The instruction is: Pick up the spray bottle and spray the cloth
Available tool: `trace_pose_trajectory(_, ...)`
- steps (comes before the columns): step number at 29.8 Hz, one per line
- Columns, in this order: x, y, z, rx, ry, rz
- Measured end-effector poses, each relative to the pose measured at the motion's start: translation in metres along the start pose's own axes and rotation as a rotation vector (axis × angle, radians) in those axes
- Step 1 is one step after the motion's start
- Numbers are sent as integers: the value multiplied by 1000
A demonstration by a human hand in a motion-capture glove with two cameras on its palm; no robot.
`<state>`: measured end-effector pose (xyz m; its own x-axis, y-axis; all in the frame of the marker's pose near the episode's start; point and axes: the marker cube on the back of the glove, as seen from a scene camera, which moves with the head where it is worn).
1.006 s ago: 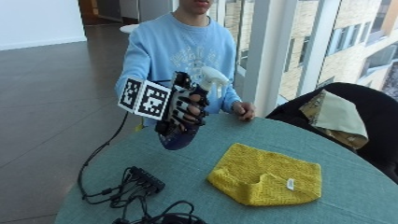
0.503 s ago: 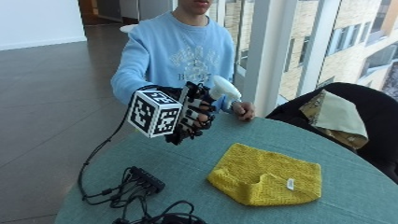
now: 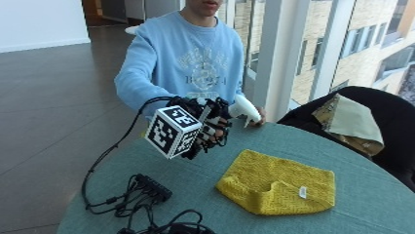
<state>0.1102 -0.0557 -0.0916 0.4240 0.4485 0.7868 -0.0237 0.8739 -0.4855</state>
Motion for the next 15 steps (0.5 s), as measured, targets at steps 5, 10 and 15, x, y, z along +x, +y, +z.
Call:
trace_pose_trajectory(5,4,-4,3,-29,45,49)
trace_pose_trajectory(10,8,-7,5,-45,31,77)
trace_pose_trajectory(15,10,-9,8,-51,20,89)
